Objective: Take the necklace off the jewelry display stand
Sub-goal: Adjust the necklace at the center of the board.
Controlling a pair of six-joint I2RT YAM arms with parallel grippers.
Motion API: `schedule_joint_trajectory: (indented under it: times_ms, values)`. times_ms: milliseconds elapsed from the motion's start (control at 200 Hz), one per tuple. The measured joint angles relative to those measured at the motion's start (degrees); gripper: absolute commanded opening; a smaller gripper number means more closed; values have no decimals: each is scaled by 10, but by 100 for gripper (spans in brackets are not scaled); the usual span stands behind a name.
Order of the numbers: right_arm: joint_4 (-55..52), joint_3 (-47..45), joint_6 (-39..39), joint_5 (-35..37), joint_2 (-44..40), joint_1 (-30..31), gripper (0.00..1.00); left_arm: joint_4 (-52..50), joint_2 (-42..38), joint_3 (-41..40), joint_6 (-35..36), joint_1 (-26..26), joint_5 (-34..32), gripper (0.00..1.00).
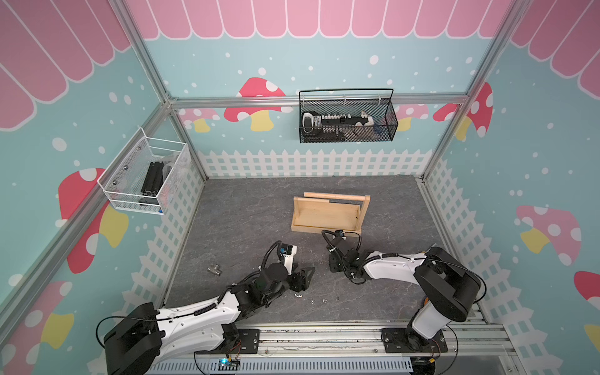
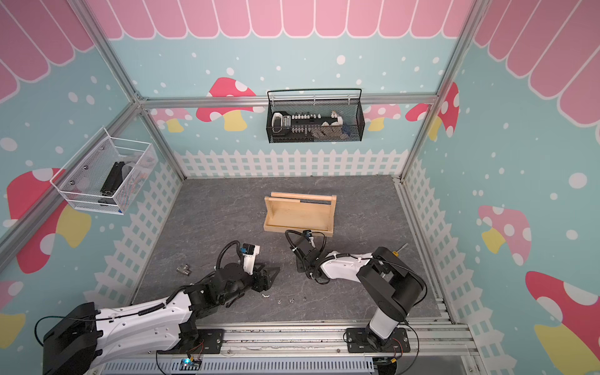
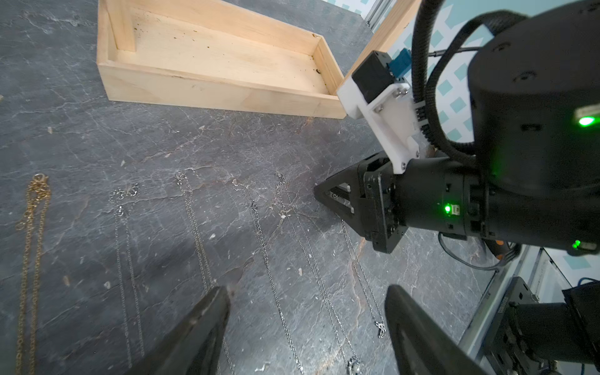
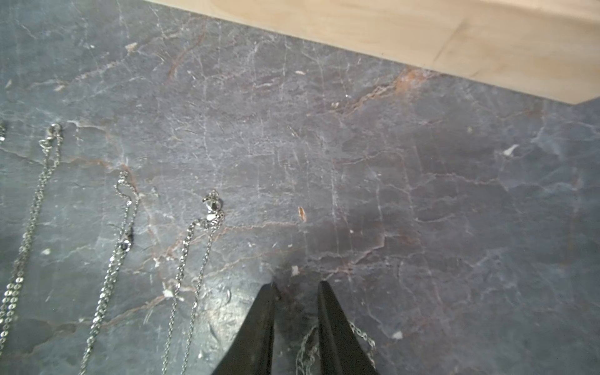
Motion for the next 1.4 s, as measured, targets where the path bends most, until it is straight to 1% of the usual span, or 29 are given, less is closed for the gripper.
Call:
schedule_joint_trajectory:
  times_ms: [310, 535, 690, 1041, 1401]
  values:
    - [1, 3, 0, 5, -1, 0, 26, -10, -14, 0, 2, 0, 0, 77]
    - [3, -30, 0, 9, -79, 0, 26, -12, -14, 0, 2, 0, 0, 77]
    - [2, -47, 7, 9, -103, 0, 26, -11, -4, 0, 2, 0, 0, 77]
    - [-9, -66, 24, 9, -101, 0, 26, -6, 5, 0, 2, 0, 2, 77]
    - [3, -66, 29, 4, -63, 0, 26, -6, 4, 0, 2, 0, 2, 77]
